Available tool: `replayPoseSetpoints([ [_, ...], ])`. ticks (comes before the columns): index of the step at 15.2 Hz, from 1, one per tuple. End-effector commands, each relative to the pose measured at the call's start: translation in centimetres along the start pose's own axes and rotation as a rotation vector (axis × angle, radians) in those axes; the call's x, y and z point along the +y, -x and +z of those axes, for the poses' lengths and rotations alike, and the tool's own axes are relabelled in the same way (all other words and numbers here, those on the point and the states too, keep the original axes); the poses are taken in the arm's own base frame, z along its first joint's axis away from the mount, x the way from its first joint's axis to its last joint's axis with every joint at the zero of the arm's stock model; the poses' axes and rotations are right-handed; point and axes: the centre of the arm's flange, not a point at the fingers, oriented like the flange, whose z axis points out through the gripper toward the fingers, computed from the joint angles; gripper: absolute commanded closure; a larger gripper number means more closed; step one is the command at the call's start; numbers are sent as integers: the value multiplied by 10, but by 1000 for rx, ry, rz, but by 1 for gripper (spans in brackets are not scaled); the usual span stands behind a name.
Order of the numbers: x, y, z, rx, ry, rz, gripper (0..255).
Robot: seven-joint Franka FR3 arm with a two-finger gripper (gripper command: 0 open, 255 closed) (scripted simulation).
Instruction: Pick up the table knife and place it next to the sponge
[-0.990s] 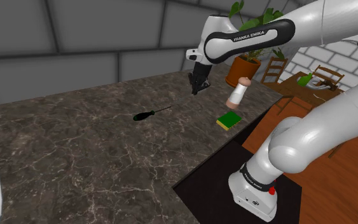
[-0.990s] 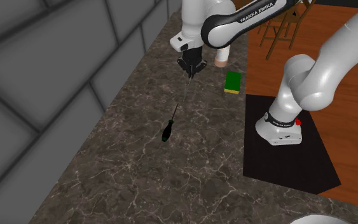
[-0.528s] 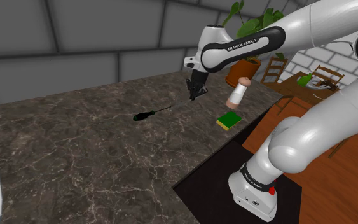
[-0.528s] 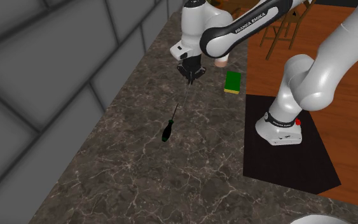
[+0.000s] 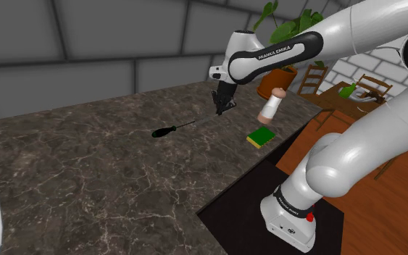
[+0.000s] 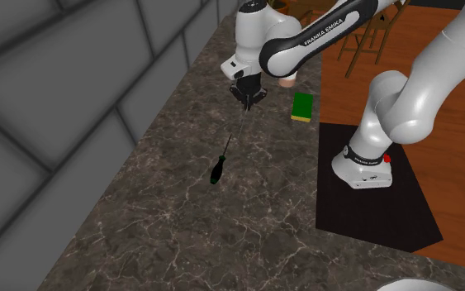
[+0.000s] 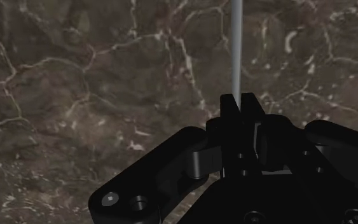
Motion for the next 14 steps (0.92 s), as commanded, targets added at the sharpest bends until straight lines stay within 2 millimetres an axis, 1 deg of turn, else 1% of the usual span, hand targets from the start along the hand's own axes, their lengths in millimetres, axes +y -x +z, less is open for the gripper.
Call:
replayPoseSetpoints([
  [1,0,0,0,0,0,0,0],
  [6,0,0,0,0,0,0,0],
  [9,0,0,-40,0,0,0,0],
  [10,0,0,-50,0,0,0,0],
  [14,0,0,-50,0,0,0,0],
])
